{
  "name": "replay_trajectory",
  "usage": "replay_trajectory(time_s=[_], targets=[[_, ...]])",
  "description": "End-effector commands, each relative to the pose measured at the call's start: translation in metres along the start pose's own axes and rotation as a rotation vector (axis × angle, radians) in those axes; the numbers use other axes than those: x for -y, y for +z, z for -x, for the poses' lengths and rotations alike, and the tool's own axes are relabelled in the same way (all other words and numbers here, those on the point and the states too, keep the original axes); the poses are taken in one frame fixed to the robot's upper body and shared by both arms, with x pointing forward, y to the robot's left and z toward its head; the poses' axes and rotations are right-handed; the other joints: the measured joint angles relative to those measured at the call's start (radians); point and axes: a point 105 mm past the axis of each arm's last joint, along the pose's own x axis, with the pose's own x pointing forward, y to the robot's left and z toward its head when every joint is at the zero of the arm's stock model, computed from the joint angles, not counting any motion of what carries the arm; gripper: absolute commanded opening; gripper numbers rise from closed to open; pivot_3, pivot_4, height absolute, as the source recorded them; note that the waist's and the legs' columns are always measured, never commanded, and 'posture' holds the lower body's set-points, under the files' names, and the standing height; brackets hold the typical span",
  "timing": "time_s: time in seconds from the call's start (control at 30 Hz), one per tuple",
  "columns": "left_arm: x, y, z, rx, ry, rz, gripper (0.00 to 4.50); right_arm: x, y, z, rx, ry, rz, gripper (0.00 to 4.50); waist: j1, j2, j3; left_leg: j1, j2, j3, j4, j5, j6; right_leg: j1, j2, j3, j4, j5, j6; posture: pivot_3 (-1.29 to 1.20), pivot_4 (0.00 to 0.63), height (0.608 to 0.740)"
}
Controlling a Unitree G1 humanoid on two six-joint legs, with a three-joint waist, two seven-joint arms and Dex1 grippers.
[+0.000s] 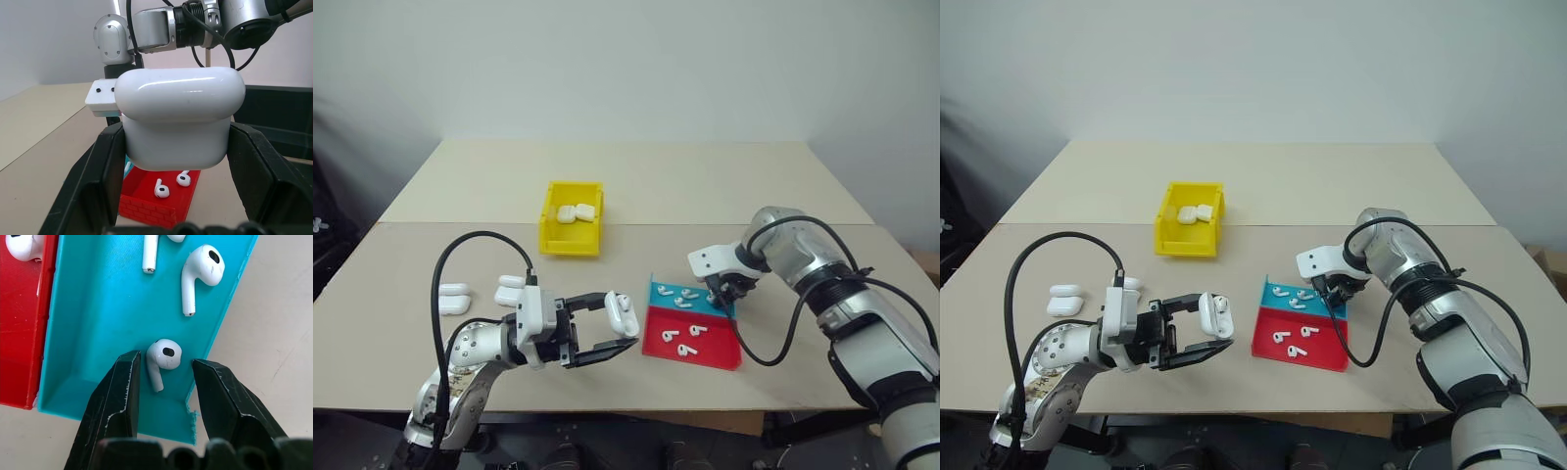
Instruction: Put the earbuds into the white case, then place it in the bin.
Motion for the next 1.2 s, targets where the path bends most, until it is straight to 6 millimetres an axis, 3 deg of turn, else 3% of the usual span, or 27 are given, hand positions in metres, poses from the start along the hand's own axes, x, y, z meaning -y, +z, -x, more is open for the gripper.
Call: replay_trajectory(time_s=[0.03, 0.4, 0.57, 0.9, 1.03, 1.2], targets=[[0.002, 0.011, -0.003, 0.022, -0.021, -0.057, 2.79, 0.007, 0.007, 0.010, 0.018, -0.035, 0.031, 2.07, 0.000, 0.000, 0.000, 0.000, 0.000, 0.000, 0.000, 0.000, 0.000, 0.000, 0.000, 0.000, 0.000, 0.000, 0.000, 0.00, 0.150, 0.740], [0.000, 0.011, -0.004, 0.014, -0.023, -0.060, 2.79, 0.004, 0.006, 0.007, 0.011, -0.024, 0.052, 2.07, 0.001, 0.000, 0.000, 0.000, 0.000, 0.000, 0.000, 0.000, 0.000, 0.000, 0.000, 0.000, 0.000, 0.000, 0.000, 0.00, 0.150, 0.740], [0.000, 0.011, -0.004, 0.011, -0.025, -0.059, 2.79, 0.005, 0.005, 0.007, 0.010, -0.030, 0.063, 0.66, 0.000, 0.000, 0.000, 0.000, 0.000, 0.000, 0.000, 0.000, 0.000, 0.000, 0.000, 0.000, 0.000, 0.000, 0.000, 0.00, 0.150, 0.740], [-0.001, 0.012, -0.004, 0.014, -0.025, -0.060, 2.79, 0.005, 0.004, 0.007, 0.010, -0.043, 0.076, 0.66, 0.001, 0.000, 0.000, 0.001, 0.000, 0.000, 0.000, 0.000, 0.000, 0.000, 0.000, 0.000, 0.001, 0.000, 0.000, 0.00, 0.150, 0.740], [-0.003, 0.020, -0.007, 0.054, -0.025, -0.062, 2.79, 0.009, 0.010, 0.027, 0.067, -0.114, 0.068, 0.66, 0.002, 0.000, 0.000, 0.000, 0.000, 0.000, 0.000, 0.000, 0.000, 0.000, 0.000, 0.000, 0.001, 0.000, 0.000, 0.00, 0.150, 0.740], [-0.010, 0.038, -0.015, 0.094, -0.029, -0.065, 2.79, 0.008, 0.024, 0.084, 0.273, -0.291, -0.009, 0.66, 0.010, 0.000, 0.000, 0.000, 0.000, 0.000, 0.001, 0.000, 0.000, 0.000, 0.000, 0.000, 0.001, 0.000, 0.000, 0.00, 0.150, 0.740]])
